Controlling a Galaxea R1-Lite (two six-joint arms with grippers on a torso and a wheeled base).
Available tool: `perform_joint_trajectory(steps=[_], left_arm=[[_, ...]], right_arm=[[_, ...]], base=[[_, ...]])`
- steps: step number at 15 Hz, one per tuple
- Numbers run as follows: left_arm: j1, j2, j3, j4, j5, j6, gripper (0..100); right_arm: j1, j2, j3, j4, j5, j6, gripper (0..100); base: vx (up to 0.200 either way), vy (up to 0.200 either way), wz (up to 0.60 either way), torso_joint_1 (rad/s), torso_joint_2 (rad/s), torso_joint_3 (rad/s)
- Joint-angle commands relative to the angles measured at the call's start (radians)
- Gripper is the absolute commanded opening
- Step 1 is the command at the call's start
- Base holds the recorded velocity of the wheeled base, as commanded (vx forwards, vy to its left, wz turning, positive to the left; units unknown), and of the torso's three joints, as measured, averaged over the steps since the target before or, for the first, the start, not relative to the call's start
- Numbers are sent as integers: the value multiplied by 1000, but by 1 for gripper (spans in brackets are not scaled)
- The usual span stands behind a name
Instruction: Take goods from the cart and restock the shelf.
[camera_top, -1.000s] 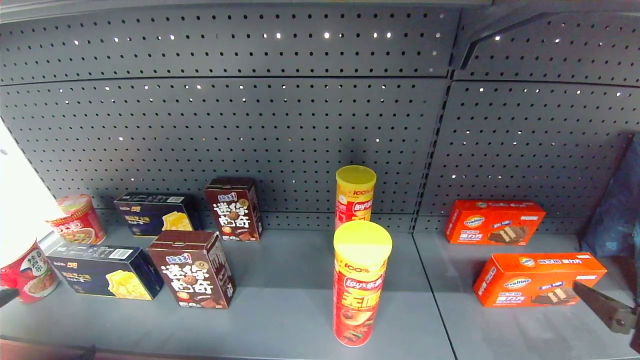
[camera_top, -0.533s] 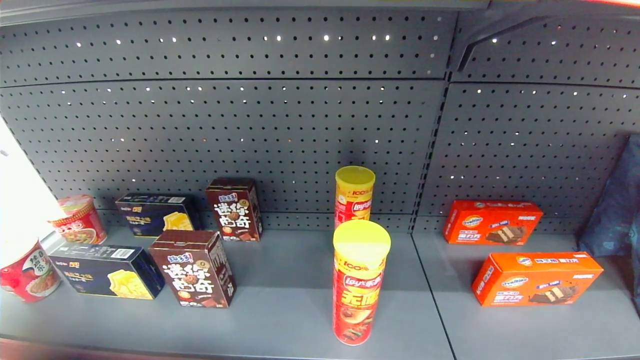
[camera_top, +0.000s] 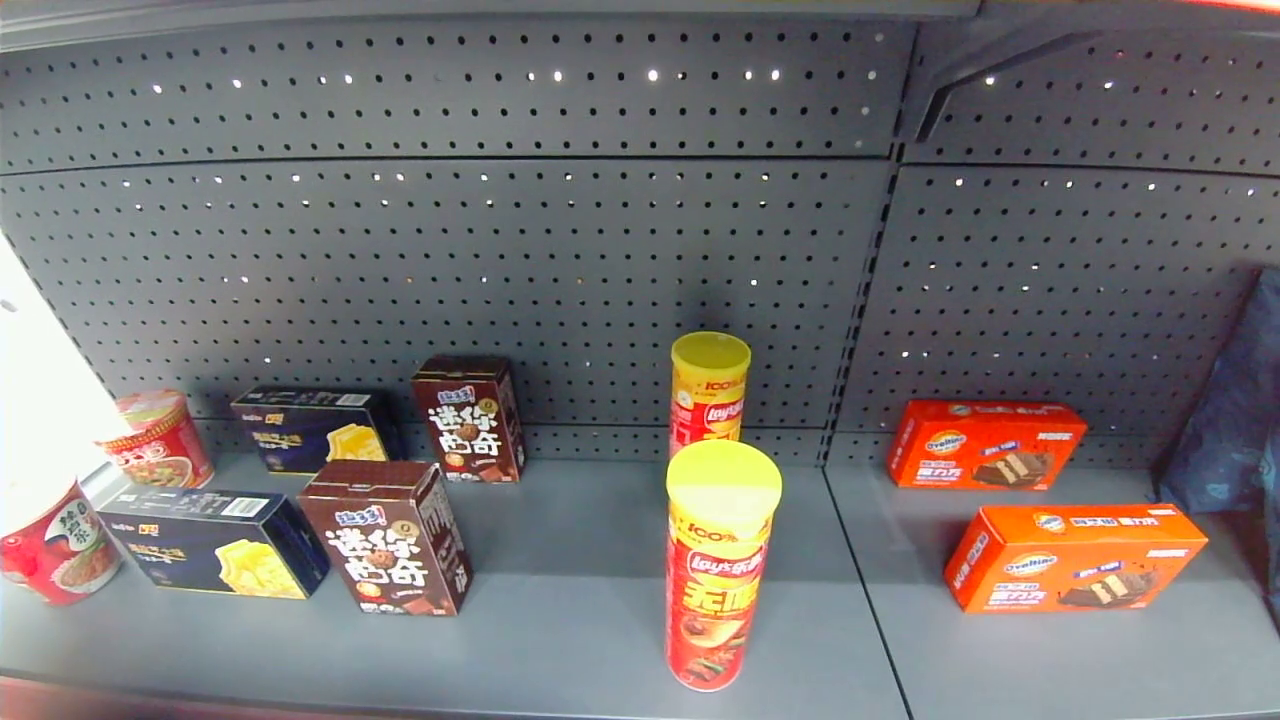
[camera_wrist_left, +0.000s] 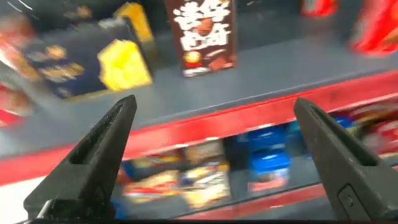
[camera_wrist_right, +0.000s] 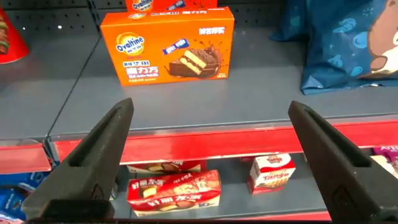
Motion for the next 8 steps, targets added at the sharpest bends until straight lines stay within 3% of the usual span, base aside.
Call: perform_joint_trajectory(steps=[1, 3, 6, 7, 8], left_arm=[[1, 5, 4, -3, -13, -26, 100], [1, 5, 4, -2, -21, 9, 100], [1, 5, 4, -2, -73, 12, 100], [1, 5, 4, -2, -74, 14, 100], [1, 5, 4, -2, -74, 14, 100]], right_arm=[[0, 0, 1, 0, 2, -3, 100], [0, 0, 1, 0, 9, -39, 100], [0, 0, 1, 0, 9, -42, 100], [0, 0, 1, 0, 8, -42, 100], [0, 0, 1, 0, 9, -42, 100]], base=[[0, 0, 0, 0, 0, 0], [0, 0, 0, 0, 0, 0], [0, 0, 0, 0, 0, 0], [0, 0, -600, -2, 2, -2], [0, 0, 0, 0, 0, 0]])
